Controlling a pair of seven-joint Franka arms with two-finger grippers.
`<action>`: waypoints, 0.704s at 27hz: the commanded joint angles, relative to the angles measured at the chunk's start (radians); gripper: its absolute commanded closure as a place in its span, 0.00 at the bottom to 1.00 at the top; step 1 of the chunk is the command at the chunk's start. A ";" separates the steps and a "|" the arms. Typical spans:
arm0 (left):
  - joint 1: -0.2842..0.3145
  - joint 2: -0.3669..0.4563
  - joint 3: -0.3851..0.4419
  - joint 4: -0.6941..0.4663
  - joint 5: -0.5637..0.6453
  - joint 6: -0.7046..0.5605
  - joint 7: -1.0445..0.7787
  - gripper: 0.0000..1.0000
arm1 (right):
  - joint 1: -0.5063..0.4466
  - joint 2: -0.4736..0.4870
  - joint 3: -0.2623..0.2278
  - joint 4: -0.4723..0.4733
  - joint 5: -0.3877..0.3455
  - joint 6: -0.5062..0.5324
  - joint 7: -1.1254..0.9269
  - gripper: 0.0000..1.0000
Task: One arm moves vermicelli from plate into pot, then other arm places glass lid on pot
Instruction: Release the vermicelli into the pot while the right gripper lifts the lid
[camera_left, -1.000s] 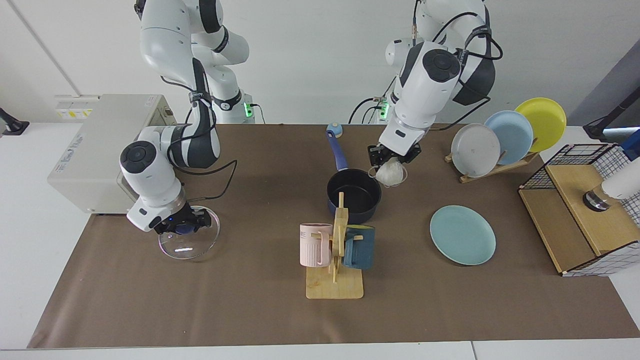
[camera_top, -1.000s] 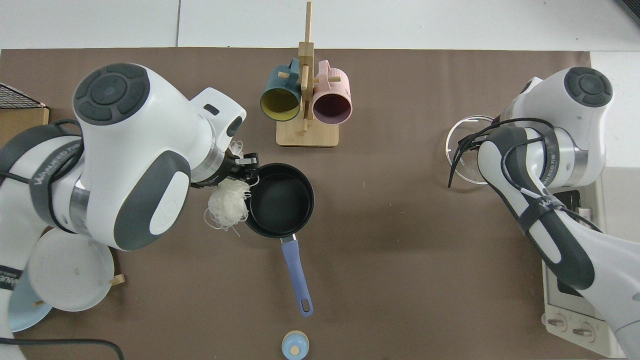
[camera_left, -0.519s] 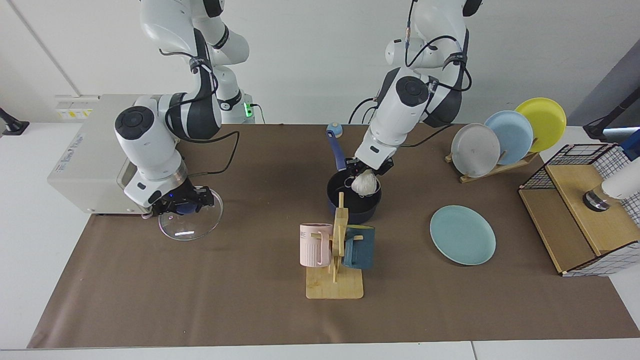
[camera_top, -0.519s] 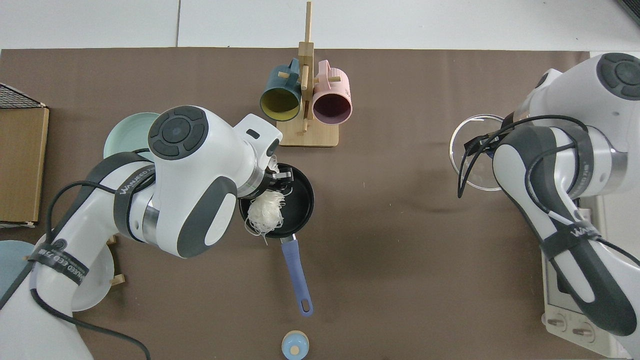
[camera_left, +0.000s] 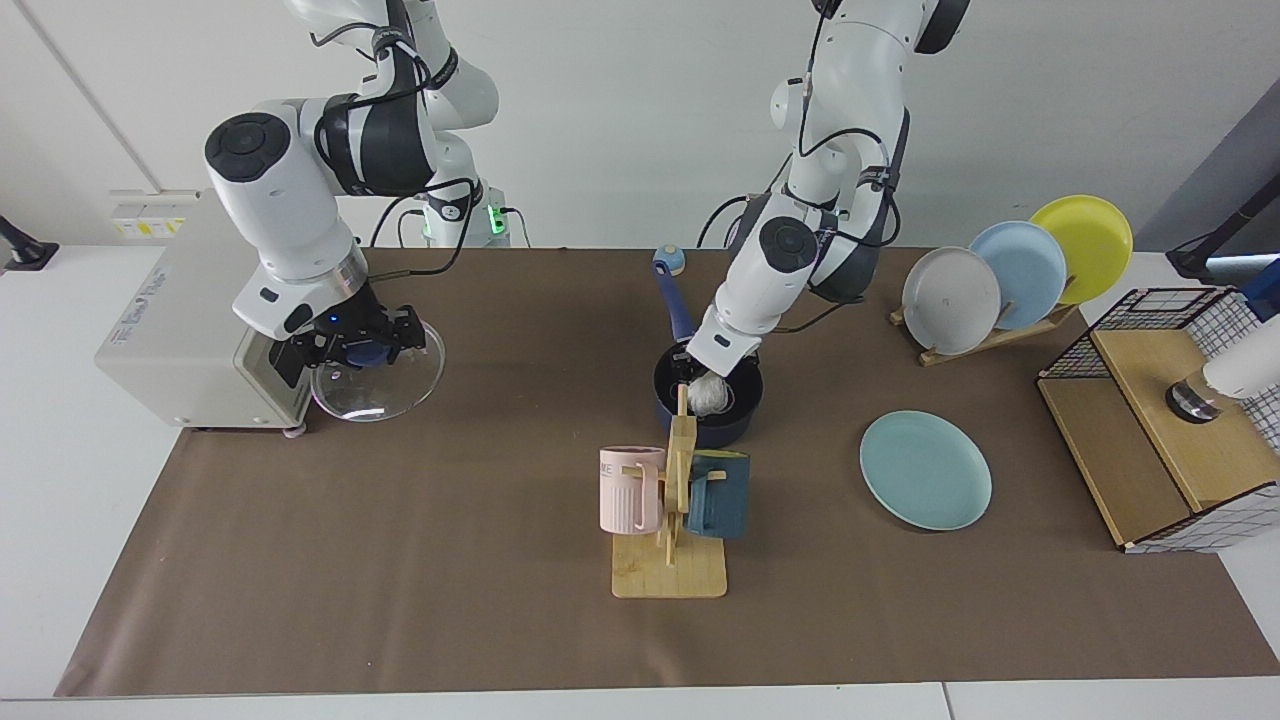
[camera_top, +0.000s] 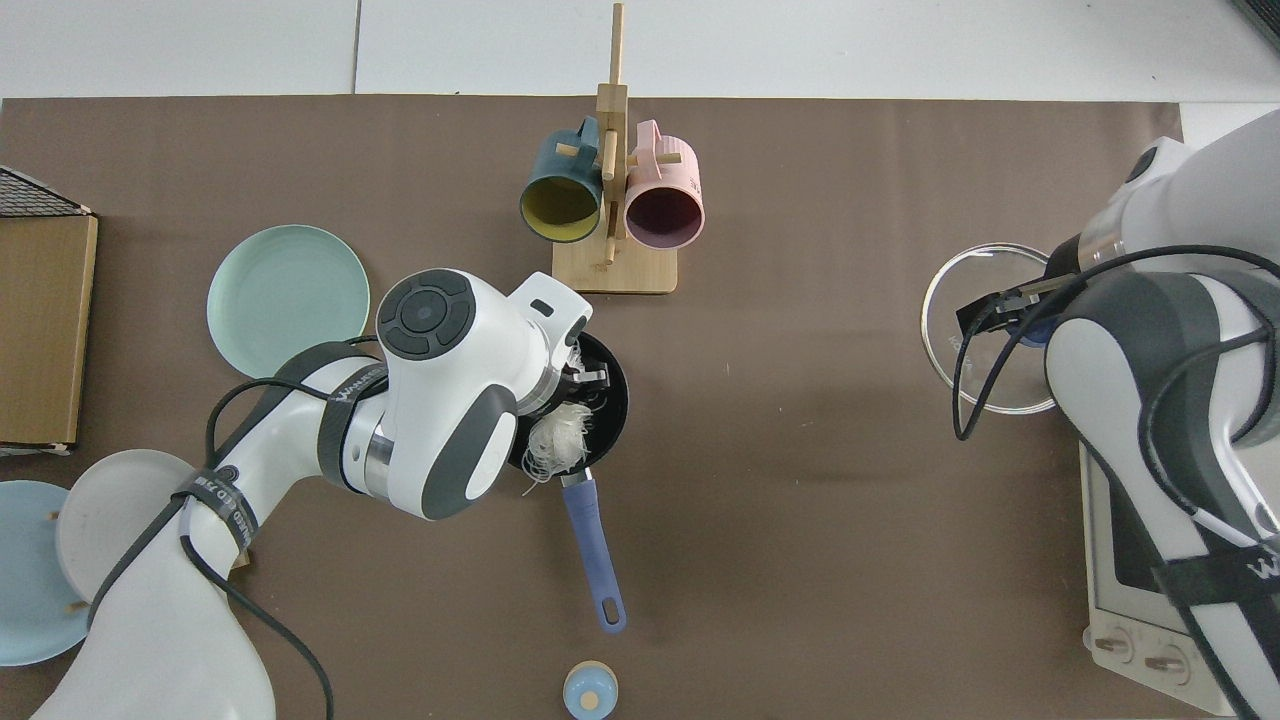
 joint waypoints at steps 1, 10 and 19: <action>-0.014 0.004 0.007 -0.019 -0.012 0.035 0.006 1.00 | 0.026 -0.021 -0.001 -0.020 0.021 -0.006 0.001 1.00; -0.013 0.015 0.007 -0.040 -0.010 0.067 0.019 0.00 | 0.028 -0.022 0.001 -0.027 0.021 -0.007 0.025 1.00; 0.004 -0.022 0.050 0.078 0.045 -0.010 0.018 0.00 | 0.027 -0.035 0.018 -0.042 0.023 -0.006 0.036 1.00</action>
